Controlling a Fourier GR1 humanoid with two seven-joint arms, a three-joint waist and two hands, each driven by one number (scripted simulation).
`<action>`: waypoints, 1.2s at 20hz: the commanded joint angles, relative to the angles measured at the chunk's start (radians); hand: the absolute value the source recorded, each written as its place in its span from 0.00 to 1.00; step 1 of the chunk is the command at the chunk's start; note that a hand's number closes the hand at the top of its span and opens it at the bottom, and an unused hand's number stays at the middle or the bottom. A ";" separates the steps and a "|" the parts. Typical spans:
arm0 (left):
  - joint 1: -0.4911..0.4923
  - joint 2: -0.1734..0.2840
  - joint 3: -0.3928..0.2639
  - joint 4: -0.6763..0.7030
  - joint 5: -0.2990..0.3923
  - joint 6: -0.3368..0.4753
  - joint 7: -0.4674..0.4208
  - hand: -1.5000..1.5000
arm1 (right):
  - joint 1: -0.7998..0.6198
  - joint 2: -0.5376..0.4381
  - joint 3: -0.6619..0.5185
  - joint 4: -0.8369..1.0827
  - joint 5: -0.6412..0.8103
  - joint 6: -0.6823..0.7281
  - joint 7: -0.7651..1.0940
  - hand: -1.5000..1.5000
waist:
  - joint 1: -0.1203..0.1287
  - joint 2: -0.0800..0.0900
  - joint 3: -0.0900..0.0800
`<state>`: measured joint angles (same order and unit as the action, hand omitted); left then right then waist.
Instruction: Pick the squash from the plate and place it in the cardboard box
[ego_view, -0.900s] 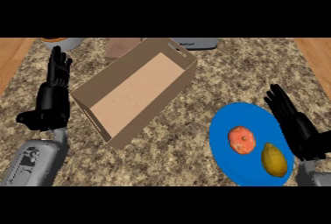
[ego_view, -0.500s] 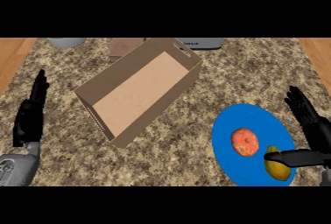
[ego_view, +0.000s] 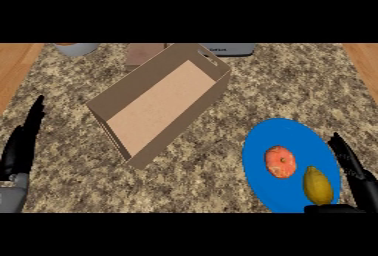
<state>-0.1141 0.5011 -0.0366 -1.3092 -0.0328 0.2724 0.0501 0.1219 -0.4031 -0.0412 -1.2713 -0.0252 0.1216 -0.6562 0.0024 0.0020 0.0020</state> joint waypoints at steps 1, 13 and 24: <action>0.006 0.017 0.035 0.003 0.016 -0.045 0.002 0.50 | 0.031 -0.011 -0.011 0.067 0.091 -0.033 -0.200 0.00 | -0.003 -0.002 -0.001; 0.014 0.009 0.018 -0.049 -0.036 -0.015 0.053 0.50 | -0.110 -0.280 0.149 -0.088 0.401 0.057 0.281 0.00 | 0.004 -0.005 -0.003; -0.014 -0.041 0.067 0.071 -0.059 -0.056 -0.039 0.50 | -0.310 -0.208 0.237 0.017 0.558 0.235 0.492 0.00 | 0.001 0.000 -0.002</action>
<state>-0.0933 0.4730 0.0052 -1.3087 -0.0809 0.2336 0.0469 -0.1291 -0.6390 0.1812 -1.3335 0.4670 0.3352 -0.1825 0.0058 -0.0003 -0.0015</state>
